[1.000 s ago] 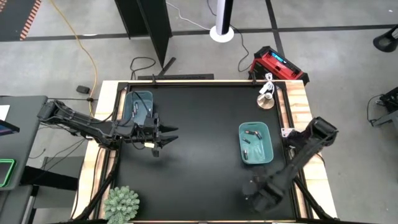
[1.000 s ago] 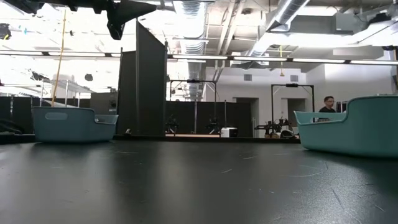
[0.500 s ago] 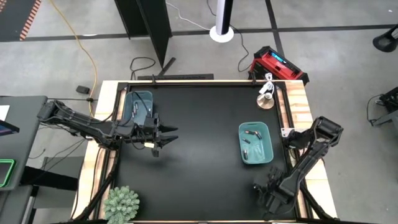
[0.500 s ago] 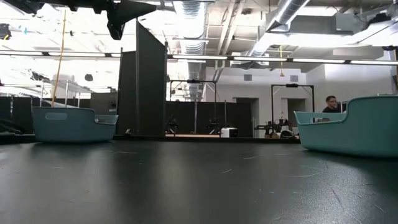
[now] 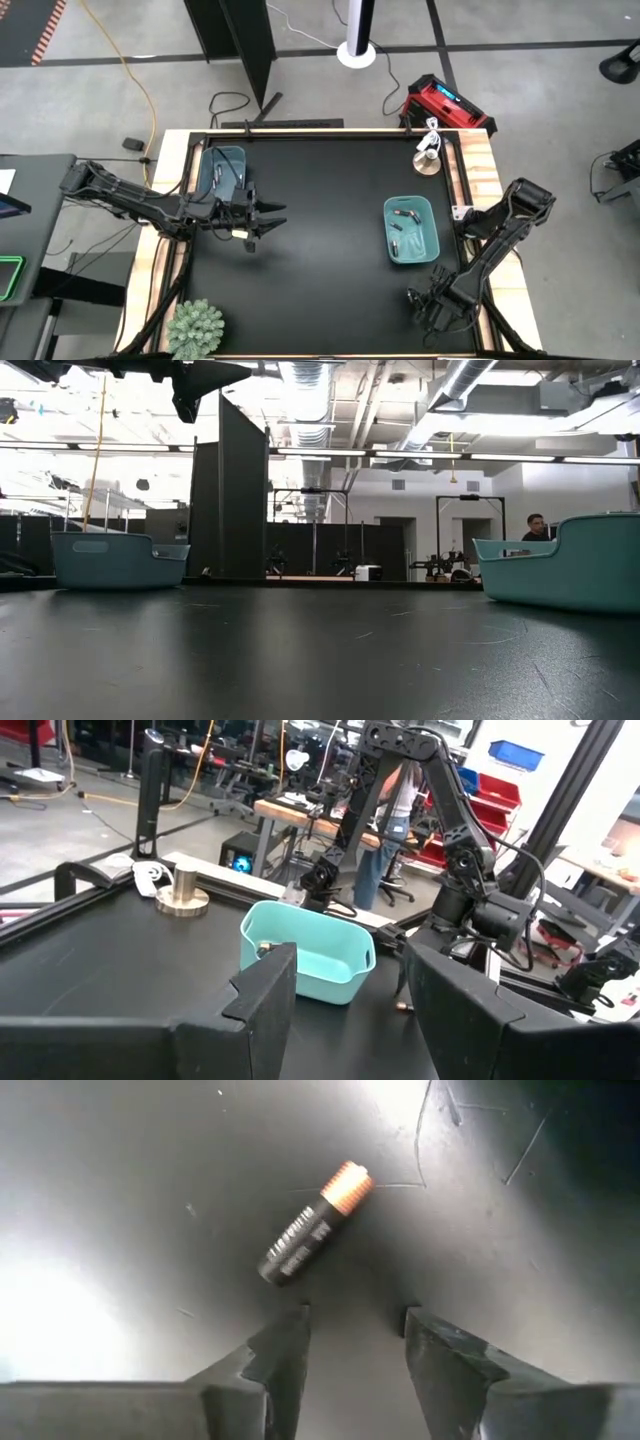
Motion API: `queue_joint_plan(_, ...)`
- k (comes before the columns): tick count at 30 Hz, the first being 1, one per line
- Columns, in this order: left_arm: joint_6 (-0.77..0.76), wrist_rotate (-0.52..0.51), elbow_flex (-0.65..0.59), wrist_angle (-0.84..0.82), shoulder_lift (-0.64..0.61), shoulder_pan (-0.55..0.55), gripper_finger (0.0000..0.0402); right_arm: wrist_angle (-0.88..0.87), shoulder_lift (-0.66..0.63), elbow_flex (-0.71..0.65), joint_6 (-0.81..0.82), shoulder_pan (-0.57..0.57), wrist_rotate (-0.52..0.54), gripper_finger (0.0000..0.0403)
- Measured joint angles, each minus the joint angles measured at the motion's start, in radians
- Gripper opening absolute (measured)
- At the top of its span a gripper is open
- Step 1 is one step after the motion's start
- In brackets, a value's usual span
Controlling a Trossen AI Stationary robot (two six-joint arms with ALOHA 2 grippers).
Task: Sort batteries
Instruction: Put the brown battery into the green bin
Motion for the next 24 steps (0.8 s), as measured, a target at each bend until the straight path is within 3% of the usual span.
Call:
queue_joint_plan(9,0.001,0.0,0.0,-0.004,0.0,0.0,0.0184,0.068,-0.082,0.023,0.024,-0.025,0.054,0.0212)
queue_joint_plan(15,0.004,0.0,0.0,-0.009,0.0,0.0,0.0184,0.101,-0.056,0.023,0.004,-0.087,0.034,0.0235)
queue_joint_plan(20,-0.003,0.001,0.0,-0.043,0.0,0.0,0.0184,0.284,0.005,0.047,-0.184,-0.159,0.03,0.0237)
queue_joint_plan(24,-0.018,0.026,0.0,-0.162,0.0,-0.003,0.0184,0.28,0.094,0.155,-0.421,-0.215,0.033,0.0237)
